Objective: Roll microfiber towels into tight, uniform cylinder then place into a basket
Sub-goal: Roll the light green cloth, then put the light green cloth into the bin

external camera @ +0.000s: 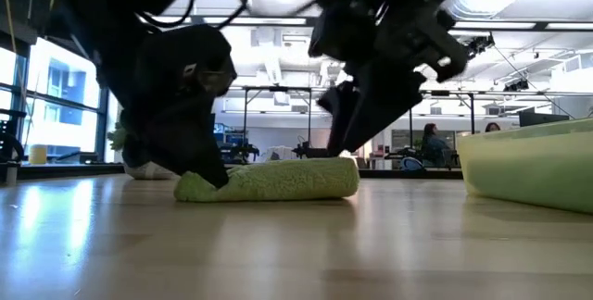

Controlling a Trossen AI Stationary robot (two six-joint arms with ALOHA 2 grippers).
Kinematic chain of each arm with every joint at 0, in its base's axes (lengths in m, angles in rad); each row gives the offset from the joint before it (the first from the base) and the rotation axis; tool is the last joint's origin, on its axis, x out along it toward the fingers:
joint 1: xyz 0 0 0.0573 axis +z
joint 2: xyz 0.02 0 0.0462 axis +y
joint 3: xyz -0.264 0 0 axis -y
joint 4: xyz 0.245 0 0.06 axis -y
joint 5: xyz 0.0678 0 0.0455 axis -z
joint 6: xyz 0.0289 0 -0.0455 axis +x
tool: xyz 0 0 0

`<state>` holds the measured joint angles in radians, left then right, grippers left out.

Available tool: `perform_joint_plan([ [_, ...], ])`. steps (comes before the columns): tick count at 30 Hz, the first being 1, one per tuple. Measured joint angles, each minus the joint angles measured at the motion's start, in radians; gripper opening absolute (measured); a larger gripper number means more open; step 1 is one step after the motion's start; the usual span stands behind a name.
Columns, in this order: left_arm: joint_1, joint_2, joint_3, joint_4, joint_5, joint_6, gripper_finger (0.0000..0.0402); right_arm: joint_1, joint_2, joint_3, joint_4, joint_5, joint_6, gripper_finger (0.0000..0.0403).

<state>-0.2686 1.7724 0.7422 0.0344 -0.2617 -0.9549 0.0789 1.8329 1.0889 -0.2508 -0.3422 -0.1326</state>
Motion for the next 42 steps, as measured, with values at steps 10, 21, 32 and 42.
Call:
perform_joint_plan([
  [10,0.106,-0.003,-0.001,0.023,0.211,0.032,0.0071,0.223,0.000,-0.053,0.185,0.462,-0.339,0.0142],
  [21,0.153,-0.001,-0.006,0.059,0.318,0.058,0.0071,0.222,0.052,-0.161,0.397,0.622,-0.319,0.0142],
  [32,0.151,-0.113,-0.012,0.011,0.249,0.196,0.0071,0.192,0.074,-0.159,0.380,0.475,-0.146,0.0026],
  [42,0.018,-0.198,-0.010,0.020,0.033,0.586,0.0071,0.024,0.077,-0.160,0.400,0.054,0.171,0.0005],
])
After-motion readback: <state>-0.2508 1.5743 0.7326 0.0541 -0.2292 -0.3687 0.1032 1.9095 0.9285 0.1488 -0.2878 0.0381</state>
